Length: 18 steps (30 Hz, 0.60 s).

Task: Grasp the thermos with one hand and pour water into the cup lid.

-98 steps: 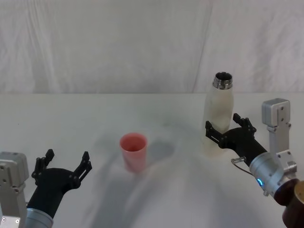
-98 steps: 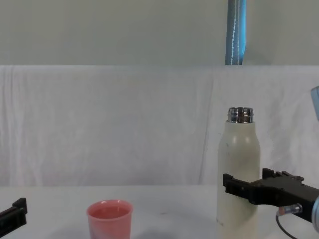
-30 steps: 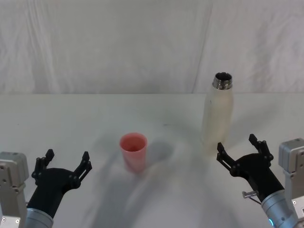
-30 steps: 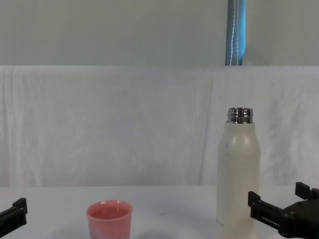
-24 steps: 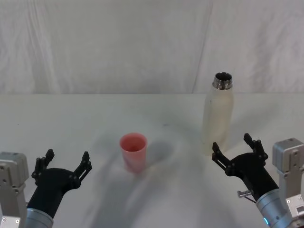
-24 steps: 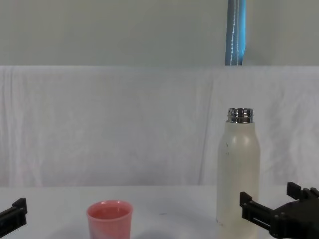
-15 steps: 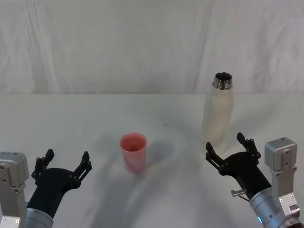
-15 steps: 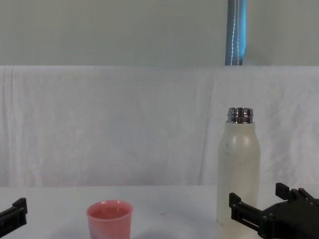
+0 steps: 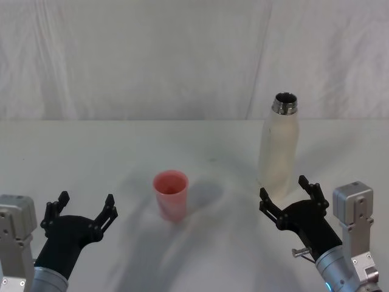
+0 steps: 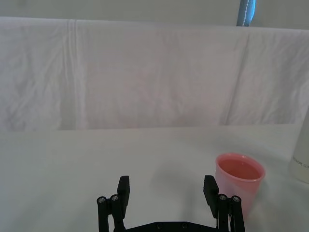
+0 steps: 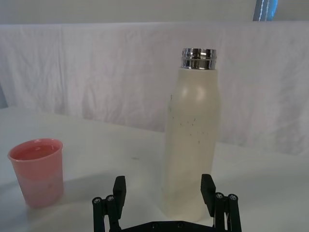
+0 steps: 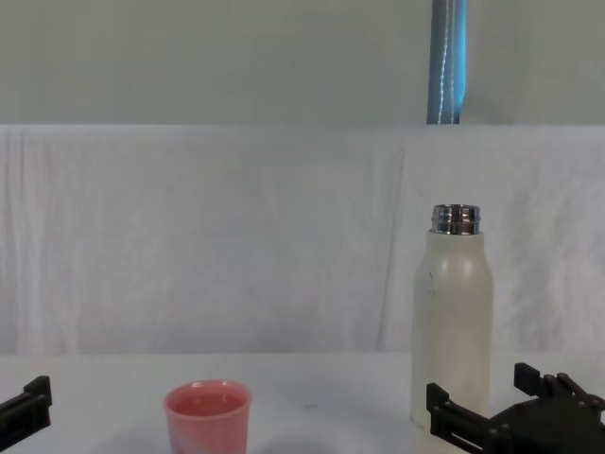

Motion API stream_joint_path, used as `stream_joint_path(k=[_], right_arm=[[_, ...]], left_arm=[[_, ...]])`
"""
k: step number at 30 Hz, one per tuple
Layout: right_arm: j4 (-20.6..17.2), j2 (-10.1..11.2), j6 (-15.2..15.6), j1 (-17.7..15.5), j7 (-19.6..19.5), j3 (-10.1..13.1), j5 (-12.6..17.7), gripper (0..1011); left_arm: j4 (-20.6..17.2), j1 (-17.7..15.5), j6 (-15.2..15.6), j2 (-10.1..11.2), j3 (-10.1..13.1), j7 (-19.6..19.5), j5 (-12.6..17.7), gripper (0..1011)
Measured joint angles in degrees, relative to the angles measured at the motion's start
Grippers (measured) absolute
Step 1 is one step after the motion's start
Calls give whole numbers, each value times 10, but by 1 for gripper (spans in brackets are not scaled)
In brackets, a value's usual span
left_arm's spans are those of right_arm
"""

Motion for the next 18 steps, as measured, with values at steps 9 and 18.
stream_joint_path(k=[9, 18], right_arm=[[7, -5, -6, 1, -8, 3, -3, 1000], [11, -8, -10, 4, -11, 5, -3, 1000]], left_arm=[[0, 0, 0, 0, 0, 0, 0, 1001], [0, 0, 0, 0, 0, 0, 0, 1001]])
